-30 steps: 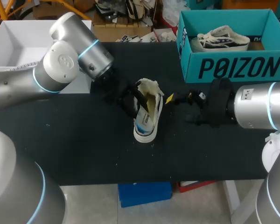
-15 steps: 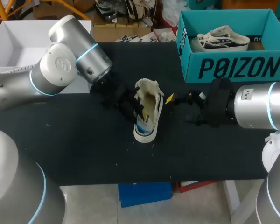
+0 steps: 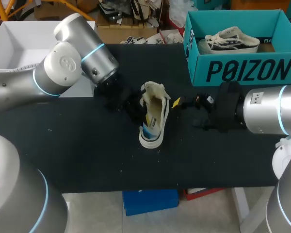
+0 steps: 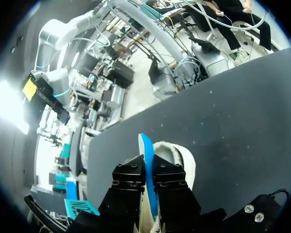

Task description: Take the shoe out of the shoebox, open the shoe tongue, remove and reinsert the insole, then place the shoe into the shoebox

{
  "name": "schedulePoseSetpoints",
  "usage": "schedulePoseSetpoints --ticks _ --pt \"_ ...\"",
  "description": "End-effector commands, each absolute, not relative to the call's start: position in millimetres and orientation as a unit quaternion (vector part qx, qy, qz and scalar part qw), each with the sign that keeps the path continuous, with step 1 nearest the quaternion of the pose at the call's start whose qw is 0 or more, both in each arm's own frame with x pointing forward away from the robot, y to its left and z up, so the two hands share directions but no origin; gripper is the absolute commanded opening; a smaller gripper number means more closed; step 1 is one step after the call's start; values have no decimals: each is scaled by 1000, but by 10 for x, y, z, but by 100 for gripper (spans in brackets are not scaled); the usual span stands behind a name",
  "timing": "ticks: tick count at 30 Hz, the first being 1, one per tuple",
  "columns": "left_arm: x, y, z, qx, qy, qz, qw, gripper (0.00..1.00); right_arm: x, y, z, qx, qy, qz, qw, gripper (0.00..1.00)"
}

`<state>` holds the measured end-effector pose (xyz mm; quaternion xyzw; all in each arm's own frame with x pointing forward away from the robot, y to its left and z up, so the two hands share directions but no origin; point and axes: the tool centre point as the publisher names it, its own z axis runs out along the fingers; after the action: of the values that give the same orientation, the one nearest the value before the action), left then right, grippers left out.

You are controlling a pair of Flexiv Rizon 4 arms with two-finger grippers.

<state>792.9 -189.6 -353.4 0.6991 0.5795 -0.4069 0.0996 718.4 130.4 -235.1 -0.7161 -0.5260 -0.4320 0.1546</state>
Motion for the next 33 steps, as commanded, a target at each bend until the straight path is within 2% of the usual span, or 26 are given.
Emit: schedulePoseSetpoints --ticks 1,27,31,33 --pt "7969 -1931 -3568 699 579 -407 100 0 7171 1262 -2338 -714 -528 -432 158 100" --pt "8195 -2036 -3666 699 597 -380 101 0 7171 1262 -2338 -714 -528 -432 158 100" --pt "8138 -2023 -3660 704 594 -378 87 20 7171 1262 -2338 -714 -528 -432 158 100" --pt "8095 -2001 -3657 706 593 -378 81 45 7171 1262 -2338 -714 -528 -432 158 100"
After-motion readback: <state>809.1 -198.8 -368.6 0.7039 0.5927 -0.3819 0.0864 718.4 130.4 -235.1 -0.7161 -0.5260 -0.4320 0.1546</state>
